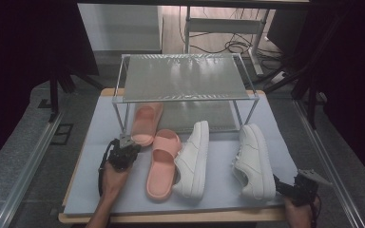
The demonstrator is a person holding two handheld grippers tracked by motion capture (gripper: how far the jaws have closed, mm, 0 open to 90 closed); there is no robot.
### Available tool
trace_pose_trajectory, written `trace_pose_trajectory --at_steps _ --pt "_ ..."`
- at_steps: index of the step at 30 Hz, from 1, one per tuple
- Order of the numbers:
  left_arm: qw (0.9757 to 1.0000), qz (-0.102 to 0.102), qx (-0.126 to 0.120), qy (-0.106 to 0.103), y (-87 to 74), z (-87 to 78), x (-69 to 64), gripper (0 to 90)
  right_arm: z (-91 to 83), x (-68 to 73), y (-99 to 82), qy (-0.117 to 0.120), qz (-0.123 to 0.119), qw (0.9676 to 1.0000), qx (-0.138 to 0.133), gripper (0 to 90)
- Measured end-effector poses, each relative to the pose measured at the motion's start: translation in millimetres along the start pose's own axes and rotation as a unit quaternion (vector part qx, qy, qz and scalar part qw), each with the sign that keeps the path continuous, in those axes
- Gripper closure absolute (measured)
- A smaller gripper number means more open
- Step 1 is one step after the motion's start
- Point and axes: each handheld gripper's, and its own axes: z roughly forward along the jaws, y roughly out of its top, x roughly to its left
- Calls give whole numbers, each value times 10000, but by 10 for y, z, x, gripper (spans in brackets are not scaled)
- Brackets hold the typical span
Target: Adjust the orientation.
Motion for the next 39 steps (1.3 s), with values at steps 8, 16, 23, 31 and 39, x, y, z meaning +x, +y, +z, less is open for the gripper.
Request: trace_pose_trajectory --at_steps 8,16,23,31,39 --pt "9999 61 34 95 125 141 26 898 0 -1 0 2 -3 10000 2 0" --pt "9996 157 42 240 255 318 24 899 -1 -2 0 6 6 10000 4 0" --pt "9996 52 22 259 321 446 76 899 -1 -2 0 7 5 10000 4 0" --pt "9997 -28 25 224 386 604 90 898 0 -2 0 7 6 10000 4 0" --pt "9998 -61 22 209 415 629 96 898 -3 -3 1 4 8 10000 13 0"
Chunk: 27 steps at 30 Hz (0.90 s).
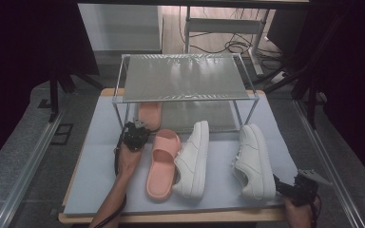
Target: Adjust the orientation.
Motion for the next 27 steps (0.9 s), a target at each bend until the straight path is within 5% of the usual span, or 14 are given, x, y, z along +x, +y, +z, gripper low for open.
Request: trace_pose_trajectory --at_steps 7,12,17,27 --pt "9993 -190 -128 -308 -48 -229 10 897 2 1 0 5 5 10000 -8 0" --pt "9987 -48 -153 -482 -165 -398 -20 879 2 1 0 4 5 10000 -8 0" --pt "9974 -197 -188 -668 -324 -580 -5 863 1 0 0 4 -1 10000 -6 0" --pt "9950 -62 -346 -931 -438 -938 -166 768 2 1 0 3 5 10000 -7 0"
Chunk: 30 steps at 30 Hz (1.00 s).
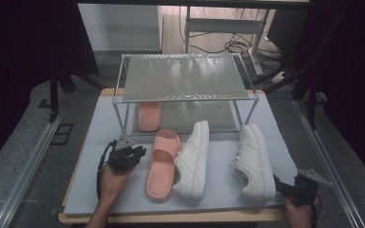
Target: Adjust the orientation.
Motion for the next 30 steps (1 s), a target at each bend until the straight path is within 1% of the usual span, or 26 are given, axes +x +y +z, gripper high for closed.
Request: trace_pose_trajectory --at_steps 2,7,10,14,16,19,22,25,30 --pt "9999 -59 -60 -96 -20 -48 -31 753 1 -1 0 -1 -7 10000 -2 0" --pt "9998 -1 -69 -171 -30 -96 -141 699 1 -1 0 -2 -8 10000 -2 0" --pt "9997 -7 -82 -216 -21 -77 -190 683 1 -1 0 -2 -8 10000 -2 0" --pt "9996 -44 -57 -275 -8 -6 -234 672 0 -1 0 -1 -8 10000 -2 0" --pt "9997 -32 -22 -260 -4 32 -250 664 -1 -1 0 -5 -12 10000 6 0" --pt "9999 -39 29 -139 6 100 -263 655 1 -1 0 -1 -7 10000 -2 0" --pt "9999 -66 52 -78 17 149 -262 659 0 -1 0 0 -7 10000 -2 0" --pt "9999 -89 67 -98 30 183 -270 692 1 -1 0 0 -6 10000 -2 0" --pt "9999 -113 111 -29 55 175 -262 736 0 -1 0 0 -5 10000 -2 0"
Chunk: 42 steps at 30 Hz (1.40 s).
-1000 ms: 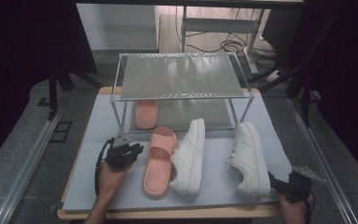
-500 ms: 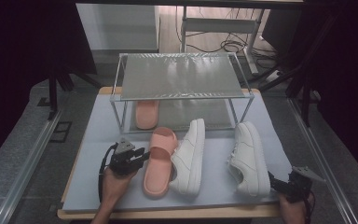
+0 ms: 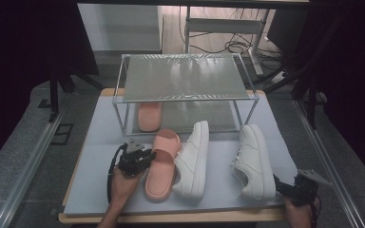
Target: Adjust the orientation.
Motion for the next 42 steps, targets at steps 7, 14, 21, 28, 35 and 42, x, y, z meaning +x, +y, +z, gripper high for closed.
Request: trace_pose_trajectory --at_steps 7,14,21,28,35,42 --pt "10000 -22 29 71 26 -4 36 776 0 0 0 0 0 10000 -1 0" --pt "9998 -74 33 175 46 -19 69 815 0 0 0 0 0 10000 0 0" --pt "9994 31 23 357 99 -55 64 838 0 0 0 0 0 10000 1 0" --pt "9986 72 -28 525 190 -91 88 839 0 0 0 0 -2 10000 0 0" --pt "9979 86 -179 617 354 -105 88 838 0 0 0 0 0 10000 0 0" --pt "9972 -13 -337 671 546 -11 86 836 -1 -1 0 1 -1 10000 4 0"
